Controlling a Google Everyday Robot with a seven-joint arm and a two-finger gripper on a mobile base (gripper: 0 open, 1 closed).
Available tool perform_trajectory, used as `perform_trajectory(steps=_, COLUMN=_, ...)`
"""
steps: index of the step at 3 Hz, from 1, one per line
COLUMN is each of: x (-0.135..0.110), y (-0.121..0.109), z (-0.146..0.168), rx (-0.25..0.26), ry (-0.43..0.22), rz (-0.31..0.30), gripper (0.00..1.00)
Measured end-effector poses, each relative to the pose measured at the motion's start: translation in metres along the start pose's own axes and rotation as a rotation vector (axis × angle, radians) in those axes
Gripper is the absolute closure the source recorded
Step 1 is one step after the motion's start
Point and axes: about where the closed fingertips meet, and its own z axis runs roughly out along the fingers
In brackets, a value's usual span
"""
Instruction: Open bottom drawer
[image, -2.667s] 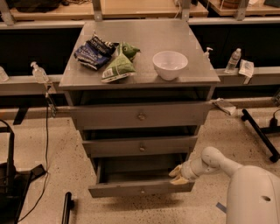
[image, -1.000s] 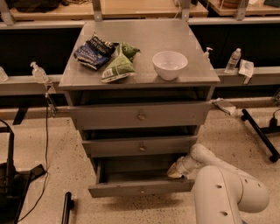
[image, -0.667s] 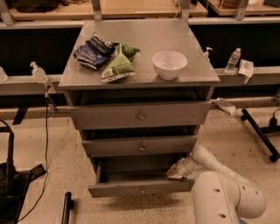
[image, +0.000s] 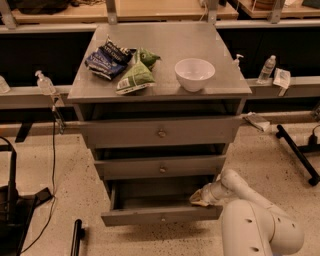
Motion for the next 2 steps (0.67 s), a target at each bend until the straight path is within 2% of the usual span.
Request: perform_trajectory(steps=2, x=0.0, y=0.0001, z=0.0, rx=0.0, ry=0.0, rz=0.0, gripper=1.0)
